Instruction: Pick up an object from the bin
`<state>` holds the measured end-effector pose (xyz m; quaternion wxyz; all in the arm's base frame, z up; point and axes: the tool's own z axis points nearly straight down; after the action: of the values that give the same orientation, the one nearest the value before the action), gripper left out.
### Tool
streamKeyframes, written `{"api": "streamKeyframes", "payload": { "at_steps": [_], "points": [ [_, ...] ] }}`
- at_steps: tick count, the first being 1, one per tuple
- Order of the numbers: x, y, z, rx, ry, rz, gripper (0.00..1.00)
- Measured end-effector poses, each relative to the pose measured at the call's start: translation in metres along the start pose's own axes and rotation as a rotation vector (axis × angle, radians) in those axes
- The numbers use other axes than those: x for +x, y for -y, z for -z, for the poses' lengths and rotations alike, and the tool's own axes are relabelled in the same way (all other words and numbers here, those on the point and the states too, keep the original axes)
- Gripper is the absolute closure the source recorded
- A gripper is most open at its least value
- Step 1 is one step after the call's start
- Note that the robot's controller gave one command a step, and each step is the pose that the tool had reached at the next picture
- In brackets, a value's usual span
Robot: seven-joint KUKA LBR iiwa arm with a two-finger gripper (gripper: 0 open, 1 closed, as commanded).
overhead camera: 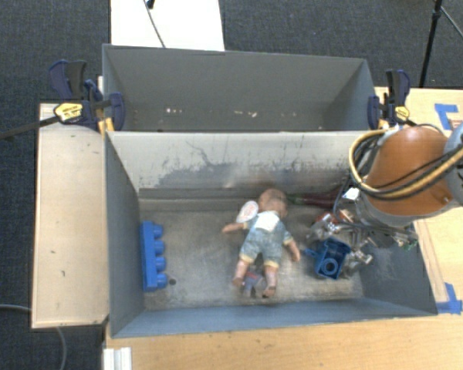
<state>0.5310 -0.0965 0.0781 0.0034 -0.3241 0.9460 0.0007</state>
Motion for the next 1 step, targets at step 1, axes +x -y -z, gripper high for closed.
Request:
{"api": "streamKeyframes", "payload": {
  "at_steps": [1],
  "points": [
    [0.0014,-0.0006,0.0137,-0.002,-0.005,0.000,1.00]
  ]
}}
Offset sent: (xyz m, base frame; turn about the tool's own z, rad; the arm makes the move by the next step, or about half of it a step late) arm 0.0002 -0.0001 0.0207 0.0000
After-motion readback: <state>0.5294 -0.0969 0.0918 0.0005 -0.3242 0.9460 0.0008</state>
